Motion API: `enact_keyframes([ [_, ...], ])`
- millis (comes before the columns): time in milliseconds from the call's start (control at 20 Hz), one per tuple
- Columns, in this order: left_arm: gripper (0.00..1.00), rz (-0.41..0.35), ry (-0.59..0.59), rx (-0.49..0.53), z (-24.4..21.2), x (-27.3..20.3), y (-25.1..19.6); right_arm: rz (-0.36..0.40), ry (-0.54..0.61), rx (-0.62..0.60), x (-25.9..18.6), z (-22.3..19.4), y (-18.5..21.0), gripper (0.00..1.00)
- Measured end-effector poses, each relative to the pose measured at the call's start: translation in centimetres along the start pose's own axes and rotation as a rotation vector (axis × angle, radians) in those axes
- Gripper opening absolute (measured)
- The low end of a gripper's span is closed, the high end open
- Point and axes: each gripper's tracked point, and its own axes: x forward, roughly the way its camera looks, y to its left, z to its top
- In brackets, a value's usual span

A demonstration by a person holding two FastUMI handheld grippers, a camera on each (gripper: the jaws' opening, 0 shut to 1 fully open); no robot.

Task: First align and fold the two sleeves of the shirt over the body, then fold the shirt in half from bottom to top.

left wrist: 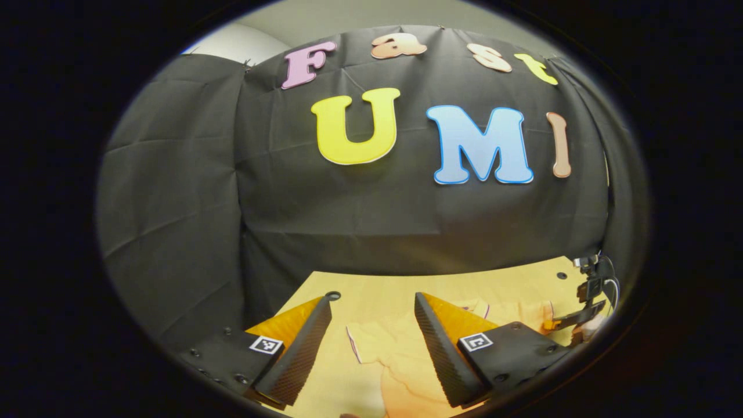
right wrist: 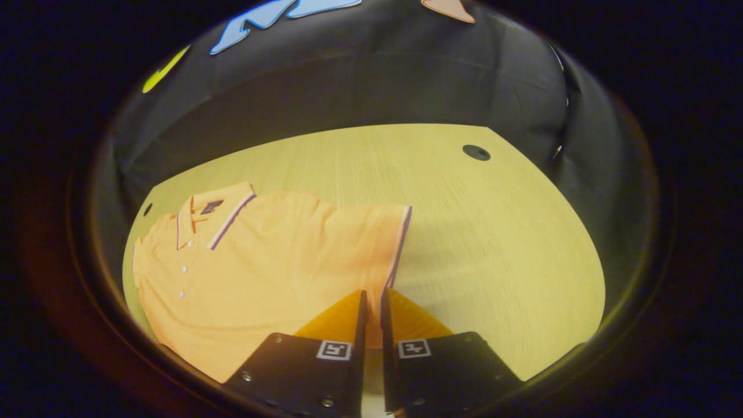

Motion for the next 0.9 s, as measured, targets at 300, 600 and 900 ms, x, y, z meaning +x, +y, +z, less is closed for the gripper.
enact_keyframes([
  [300, 0.96, 0.000, 0.006, -0.009, -0.3, -0.3, 0.2, -0.007, 0.021, -0.022, 0.1, 0.6, 0.2, 0.07],
  [600, 0.97, 0.015, 0.003, -0.030, -0.7, -0.8, 1.2, 0.041, -0.080, -0.057, -1.9, 5.0, 3.6, 0.07],
  [900, 0.96, 0.035, 0.003, -0.046, -1.1, -1.5, 2.6, 0.183, -0.166, -0.200, -4.4, 8.6, 12.5, 0.07],
])
